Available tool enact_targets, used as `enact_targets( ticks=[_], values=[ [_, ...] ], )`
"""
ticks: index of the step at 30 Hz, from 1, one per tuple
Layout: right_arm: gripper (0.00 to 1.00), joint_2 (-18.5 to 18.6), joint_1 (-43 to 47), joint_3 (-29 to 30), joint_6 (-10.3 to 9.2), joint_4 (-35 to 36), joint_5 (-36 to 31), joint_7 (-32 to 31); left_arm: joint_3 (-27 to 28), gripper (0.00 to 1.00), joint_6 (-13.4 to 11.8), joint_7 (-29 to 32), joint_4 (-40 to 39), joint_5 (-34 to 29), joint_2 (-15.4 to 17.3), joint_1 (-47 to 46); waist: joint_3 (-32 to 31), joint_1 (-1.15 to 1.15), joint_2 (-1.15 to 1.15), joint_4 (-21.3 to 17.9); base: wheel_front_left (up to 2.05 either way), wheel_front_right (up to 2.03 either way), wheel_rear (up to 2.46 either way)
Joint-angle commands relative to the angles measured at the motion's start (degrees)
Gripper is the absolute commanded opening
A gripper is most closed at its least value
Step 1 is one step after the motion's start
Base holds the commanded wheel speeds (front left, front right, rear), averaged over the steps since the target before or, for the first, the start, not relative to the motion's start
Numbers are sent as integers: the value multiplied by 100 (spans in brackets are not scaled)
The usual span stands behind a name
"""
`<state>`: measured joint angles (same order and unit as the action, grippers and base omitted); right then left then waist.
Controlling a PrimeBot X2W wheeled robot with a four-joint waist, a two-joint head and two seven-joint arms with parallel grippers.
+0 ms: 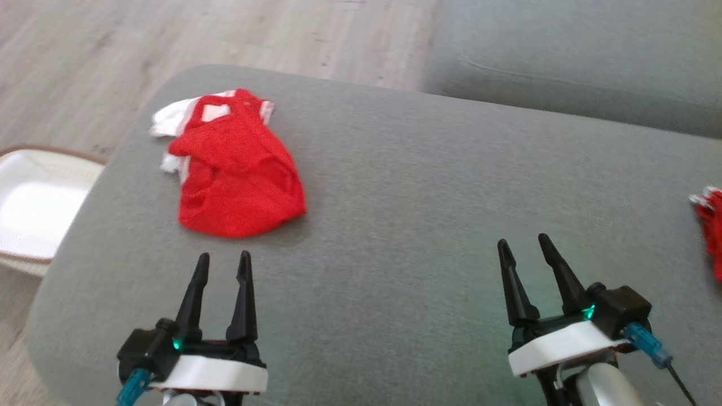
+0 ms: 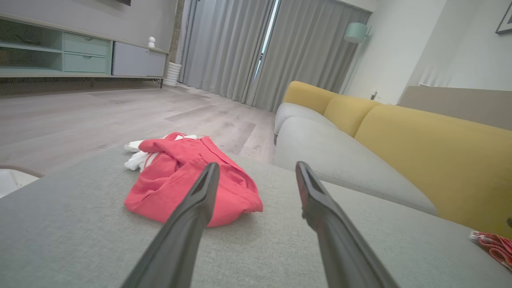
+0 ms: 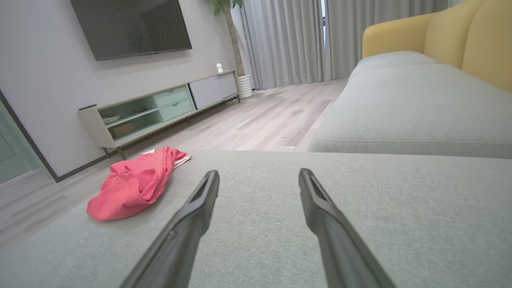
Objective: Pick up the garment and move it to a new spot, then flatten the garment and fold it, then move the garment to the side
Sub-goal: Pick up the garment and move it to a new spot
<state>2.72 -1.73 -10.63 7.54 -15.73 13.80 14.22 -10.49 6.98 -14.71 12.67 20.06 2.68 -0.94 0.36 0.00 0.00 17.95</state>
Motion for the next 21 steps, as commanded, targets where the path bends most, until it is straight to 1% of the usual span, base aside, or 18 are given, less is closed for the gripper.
enact_targets(
  ticks=[1, 5, 10, 16, 21],
  values=[
    [100, 16, -143, -139, -5, 163, 43, 77, 237, 100, -54, -29, -185, -66, 20, -160, -56, 0, 0, 186, 0, 0, 0],
    [100, 16, -151, -239, -5, 158, 50, 77, 301, 100, -66, -29, -202, -94, 20, -108, -57, 0, 0, 391, 0, 0, 0],
    [100, 16, -139, -291, -5, 130, 69, 77, 315, 100, -65, -29, -213, -96, 20, -89, -53, 0, 0, 541, 0, 0, 0],
    [100, 16, -142, -337, -5, 130, 92, 77, 365, 100, -62, -29, -234, -100, 20, -94, -38, 0, 0, 584, 0, 0, 0],
    [100, 16, -201, -353, -5, 175, 69, 78, 483, 100, -73, -29, -297, -70, 20, -152, 67, 0, 0, 515, 0, 0, 0]
  ],
)
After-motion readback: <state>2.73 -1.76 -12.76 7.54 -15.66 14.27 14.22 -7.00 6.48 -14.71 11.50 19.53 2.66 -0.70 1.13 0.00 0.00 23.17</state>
